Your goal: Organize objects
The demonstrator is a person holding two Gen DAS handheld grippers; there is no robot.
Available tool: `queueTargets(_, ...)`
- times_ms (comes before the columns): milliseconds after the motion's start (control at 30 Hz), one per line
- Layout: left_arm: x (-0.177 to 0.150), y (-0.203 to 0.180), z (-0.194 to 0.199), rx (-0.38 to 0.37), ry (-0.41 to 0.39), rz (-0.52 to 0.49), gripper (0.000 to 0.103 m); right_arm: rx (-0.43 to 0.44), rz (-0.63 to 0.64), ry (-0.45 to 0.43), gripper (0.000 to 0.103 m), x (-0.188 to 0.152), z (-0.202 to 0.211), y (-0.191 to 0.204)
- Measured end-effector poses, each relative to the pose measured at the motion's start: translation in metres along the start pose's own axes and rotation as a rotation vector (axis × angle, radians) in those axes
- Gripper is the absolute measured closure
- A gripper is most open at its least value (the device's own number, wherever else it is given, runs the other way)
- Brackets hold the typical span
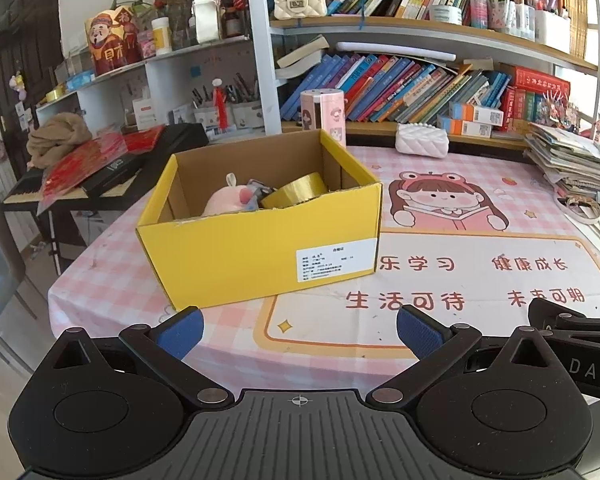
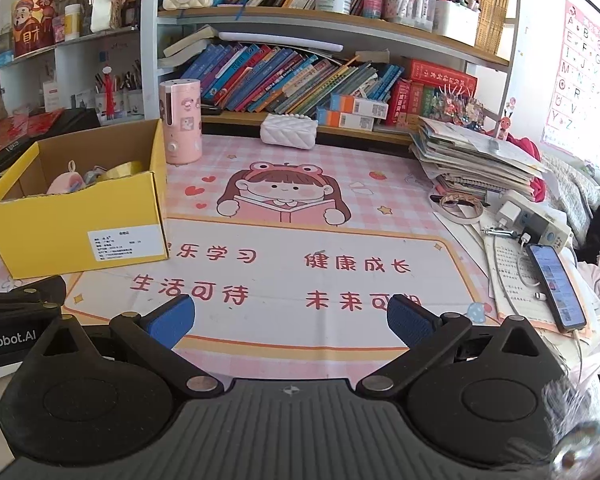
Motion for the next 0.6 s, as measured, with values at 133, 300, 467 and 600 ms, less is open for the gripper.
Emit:
queueTargets(133,-0.0019,-0.0002,0.0005,0.0,0.004,0.001,0.0,-0.003,0.0,0.005,0.0,-0.0016,-0.0001,-0.0014)
queueTargets(300,-0.0045,0.0008,0.0016,0.006,0.01,0.005,0.0,0.002,0.001,0.012,0.0,-0.0036,0.0004,-0.0011)
queueTargets(467,-0.0058,0.0023,0.0025,0.011,0.017,0.012,0.0,0.006,0.002,0.02,0.0,-0.0051,0.0007,0.0011)
queueTargets(600,-0.0074,0.0037,0.003,0.025,0.021,0.013,0.0,0.01,0.004,0.019,0.0,-0.0058,0.0015,0.0027)
Point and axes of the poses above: each gripper's, at about its wrist camera, not at the fingertips, and z roughly against the way its jaws point, y to its left, x to its top, the point moved 8 cm from there along -z, roughly the way its jaws point, and after that the axes turned 1 degree about y, right-handed, at the moved point
